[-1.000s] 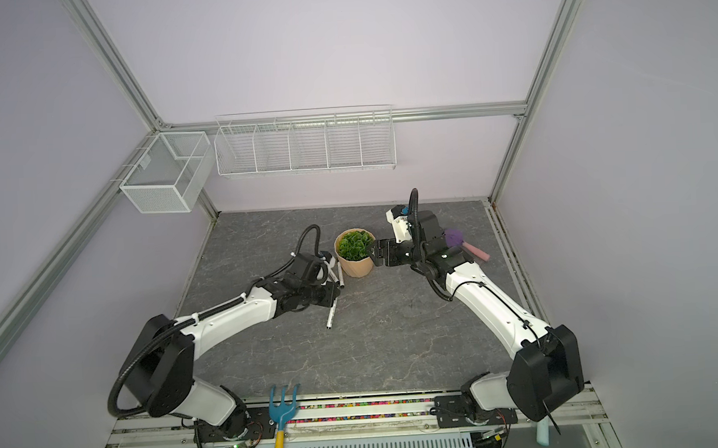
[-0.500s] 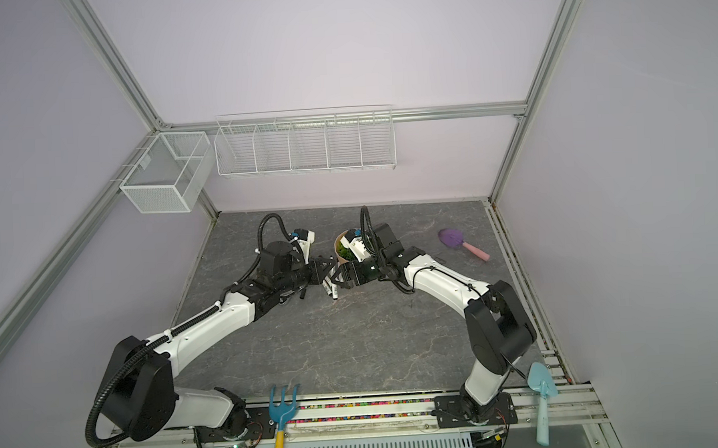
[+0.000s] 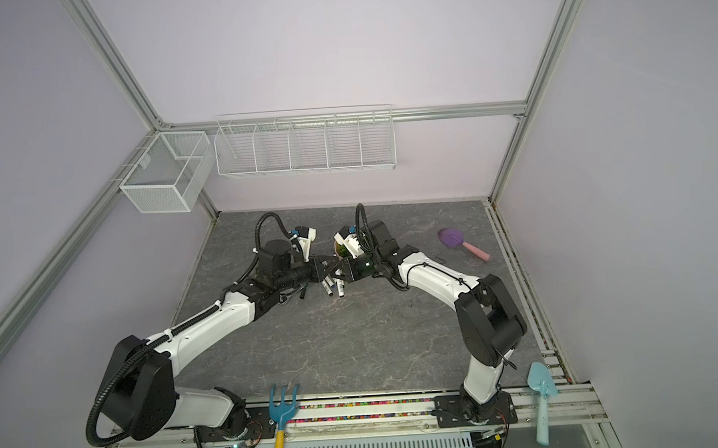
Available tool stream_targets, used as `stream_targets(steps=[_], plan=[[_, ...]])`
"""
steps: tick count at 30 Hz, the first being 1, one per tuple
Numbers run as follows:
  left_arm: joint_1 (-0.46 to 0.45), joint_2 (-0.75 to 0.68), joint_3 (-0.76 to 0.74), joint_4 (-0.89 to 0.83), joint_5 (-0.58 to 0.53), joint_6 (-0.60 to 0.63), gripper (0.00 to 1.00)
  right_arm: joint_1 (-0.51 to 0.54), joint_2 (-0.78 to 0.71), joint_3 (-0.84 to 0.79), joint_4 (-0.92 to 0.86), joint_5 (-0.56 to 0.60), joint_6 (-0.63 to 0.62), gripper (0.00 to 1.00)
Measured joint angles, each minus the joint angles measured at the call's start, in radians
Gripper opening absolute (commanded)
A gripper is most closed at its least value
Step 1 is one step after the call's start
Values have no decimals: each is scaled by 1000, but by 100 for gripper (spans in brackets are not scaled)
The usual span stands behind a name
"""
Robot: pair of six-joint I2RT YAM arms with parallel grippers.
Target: Insert the pens into the pen caps
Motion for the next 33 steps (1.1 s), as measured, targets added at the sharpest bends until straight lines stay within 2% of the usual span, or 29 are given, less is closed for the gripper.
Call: stream_targets(steps=[2,3,7,12,17,27,29,33], plan=[[0,-9,-9,7,-5,13,44,0,0,0,2,-2,3,7],[3,-21,-20,10,-8,21,49,-2,0,0,-1,-2,7,7],[5,-120,-80,-3,-4,86,54,-29,0,-6,36,-1,53,7],[0,-200,-101,-86,29,195,54,-67,0,-20,118,-2,122,7],[-11,-201,-128,-99,40,230,52,-67,0,-20,161,-7,156,7],[-44,-76,-113,-37,53,237,47,-57,-16,-20,172,-10,163,7],[-47,-49,-101,-26,49,237,45,-55,-20,-20,172,-10,163,7],[-48,-27,-98,19,26,236,34,-51,-32,-20,171,-10,154,7]])
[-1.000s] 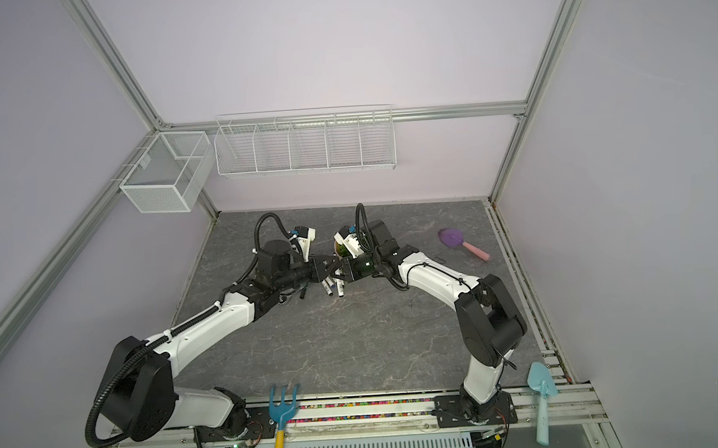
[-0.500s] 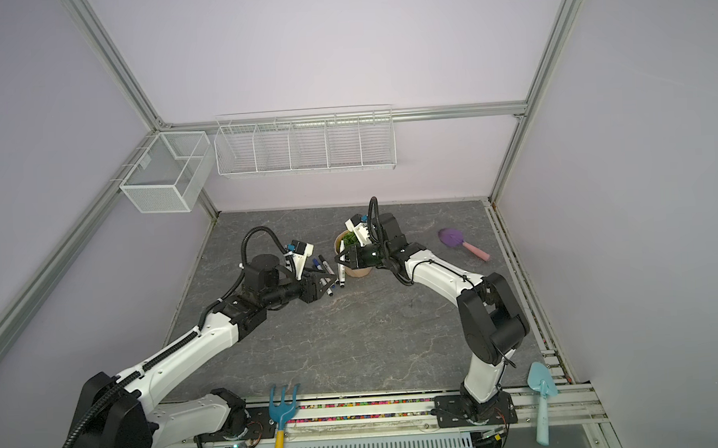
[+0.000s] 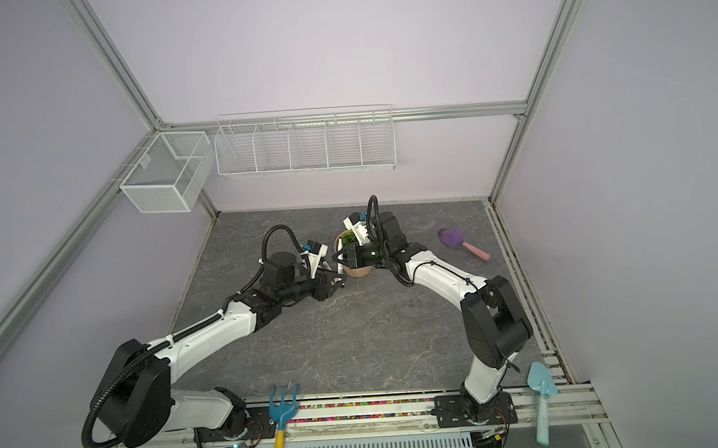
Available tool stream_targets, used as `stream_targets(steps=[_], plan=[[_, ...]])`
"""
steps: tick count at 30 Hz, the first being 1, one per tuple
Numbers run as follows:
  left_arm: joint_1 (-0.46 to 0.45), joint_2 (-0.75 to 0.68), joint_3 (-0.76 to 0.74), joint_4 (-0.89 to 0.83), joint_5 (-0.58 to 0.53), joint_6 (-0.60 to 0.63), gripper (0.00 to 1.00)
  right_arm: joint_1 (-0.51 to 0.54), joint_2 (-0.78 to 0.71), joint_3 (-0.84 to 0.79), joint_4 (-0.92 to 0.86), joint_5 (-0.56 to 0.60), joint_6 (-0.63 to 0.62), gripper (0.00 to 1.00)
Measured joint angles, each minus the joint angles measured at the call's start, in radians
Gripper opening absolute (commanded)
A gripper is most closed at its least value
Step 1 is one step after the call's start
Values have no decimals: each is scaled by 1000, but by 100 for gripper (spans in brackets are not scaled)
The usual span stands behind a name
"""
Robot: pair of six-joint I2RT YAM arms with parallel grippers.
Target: Insert the pens into the pen caps
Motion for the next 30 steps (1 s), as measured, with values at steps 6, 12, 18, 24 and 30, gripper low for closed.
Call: stream_targets(steps=[6,12,18,24,30], plan=[[-5,26,24,66,-14,-3,25,1,-8,0,-7,0,-17,7],[-12,60,28,121,-18,-29,19,1,-8,0,-16,2,-31,7],[-15,74,28,144,-32,-76,0,0,-13,-4,-18,21,-54,7],[-36,61,-5,192,-110,-115,0,0,-23,-3,-36,30,-56,38],[-23,-49,-132,137,-452,-235,0,49,-5,31,-177,31,-134,59]])
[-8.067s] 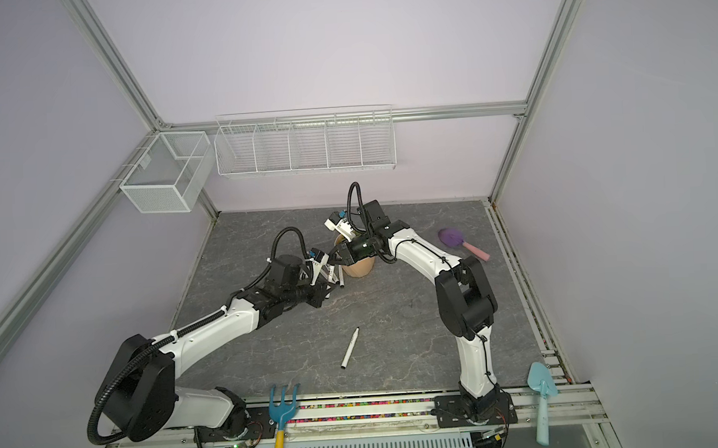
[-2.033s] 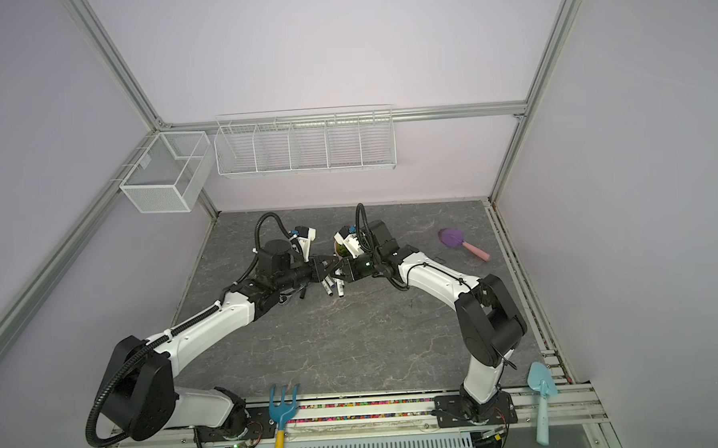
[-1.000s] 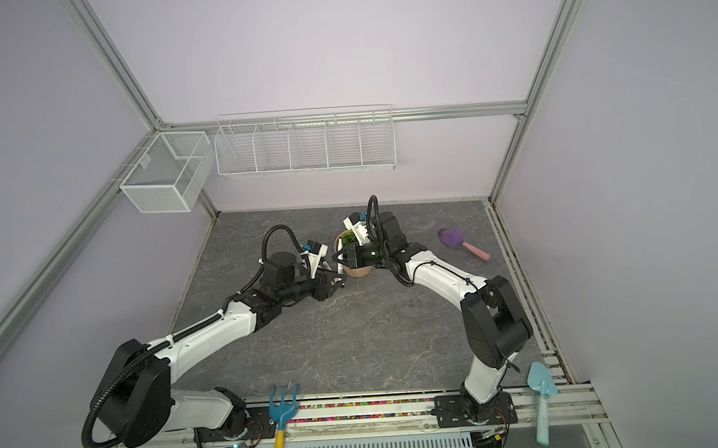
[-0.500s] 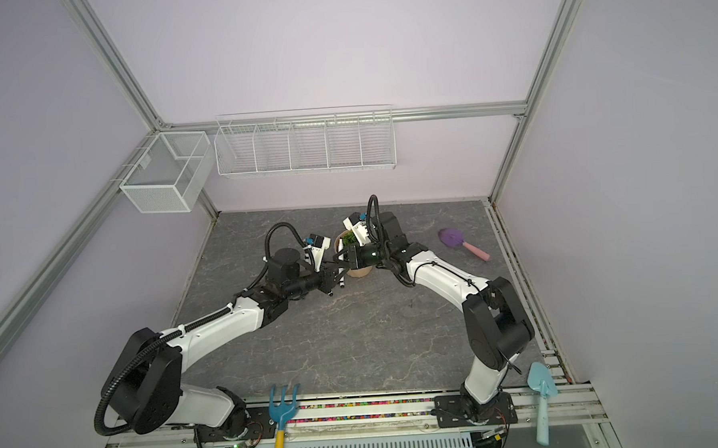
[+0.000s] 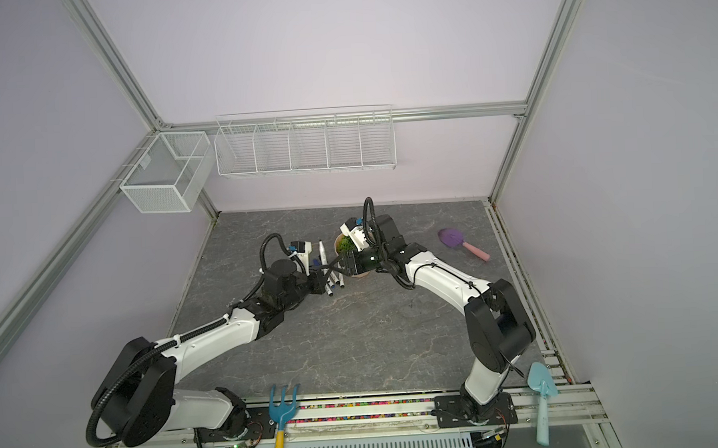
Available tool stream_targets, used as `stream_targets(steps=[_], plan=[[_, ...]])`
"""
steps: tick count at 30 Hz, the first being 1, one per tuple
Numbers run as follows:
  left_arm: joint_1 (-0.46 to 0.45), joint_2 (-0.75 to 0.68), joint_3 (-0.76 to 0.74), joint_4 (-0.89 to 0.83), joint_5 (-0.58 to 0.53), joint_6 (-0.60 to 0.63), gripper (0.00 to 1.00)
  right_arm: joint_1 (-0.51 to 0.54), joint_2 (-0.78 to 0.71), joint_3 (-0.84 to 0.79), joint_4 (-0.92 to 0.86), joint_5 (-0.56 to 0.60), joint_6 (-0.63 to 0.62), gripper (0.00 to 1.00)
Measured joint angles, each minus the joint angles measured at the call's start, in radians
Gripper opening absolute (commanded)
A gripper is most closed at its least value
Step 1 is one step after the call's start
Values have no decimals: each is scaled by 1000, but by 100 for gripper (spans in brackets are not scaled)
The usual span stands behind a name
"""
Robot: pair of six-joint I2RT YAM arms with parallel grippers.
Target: Insert the pens into the pen caps
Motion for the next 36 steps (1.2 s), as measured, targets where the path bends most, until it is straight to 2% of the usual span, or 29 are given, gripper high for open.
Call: stream_targets(steps=[4,6,12,18,27,31,36], plan=[[10,-152,-51,-148,-269,-78,0,92,116,106,-137,24,-92,63],[21,-222,-51,-216,-370,-109,0,136,199,185,-215,50,-134,65],[59,-428,-104,-359,-566,-189,0,233,457,461,-407,143,-195,65],[70,-502,-151,-470,-628,-199,0,240,650,719,-524,226,-173,65],[77,-593,-152,-536,-642,-147,0,248,847,999,-623,325,-122,64],[77,-616,-153,-556,-638,-138,0,274,913,1126,-687,423,-137,63],[78,-642,-170,-569,-631,-127,0,313,947,1195,-747,564,-165,59]])
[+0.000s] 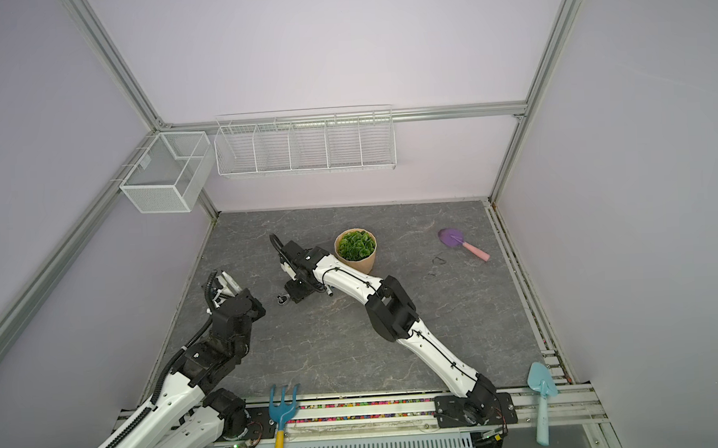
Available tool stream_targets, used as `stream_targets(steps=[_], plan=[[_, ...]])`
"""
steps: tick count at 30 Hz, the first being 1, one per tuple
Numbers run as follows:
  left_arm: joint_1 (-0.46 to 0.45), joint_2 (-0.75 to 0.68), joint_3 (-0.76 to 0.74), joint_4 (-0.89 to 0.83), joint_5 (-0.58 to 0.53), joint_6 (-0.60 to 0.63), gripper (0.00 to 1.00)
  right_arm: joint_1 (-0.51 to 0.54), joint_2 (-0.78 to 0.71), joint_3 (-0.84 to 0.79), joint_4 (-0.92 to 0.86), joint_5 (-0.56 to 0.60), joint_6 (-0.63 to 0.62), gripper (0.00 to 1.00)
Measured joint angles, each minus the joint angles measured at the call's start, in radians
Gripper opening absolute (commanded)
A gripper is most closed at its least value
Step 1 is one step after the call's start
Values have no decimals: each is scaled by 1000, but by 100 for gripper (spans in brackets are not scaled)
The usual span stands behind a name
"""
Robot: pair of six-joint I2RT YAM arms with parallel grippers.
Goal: Insert the pens into the pen caps
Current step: 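Move the right gripper to the loose black cap by the wrench and grasp it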
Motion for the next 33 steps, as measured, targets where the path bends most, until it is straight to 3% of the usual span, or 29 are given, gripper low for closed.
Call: stream_targets(steps=[4,10,18,21,25,30,33], plan=[[0,-3,-10,-8,3,7,0,19,6,10,-16,99,-24,46],[0,-3,-10,-6,23,11,0,22,7,10,-37,184,-42,34],[0,8,-12,2,46,11,0,26,-26,-55,-14,213,-53,28],[0,11,-15,10,60,13,0,26,-35,-70,-9,217,-58,25],[0,14,-16,21,87,28,0,25,-35,-64,-13,214,-68,8],[1,19,-16,56,170,84,0,8,-37,-64,-8,171,-69,7],[1,21,-17,87,253,122,0,-16,-98,-176,66,105,-56,7]])
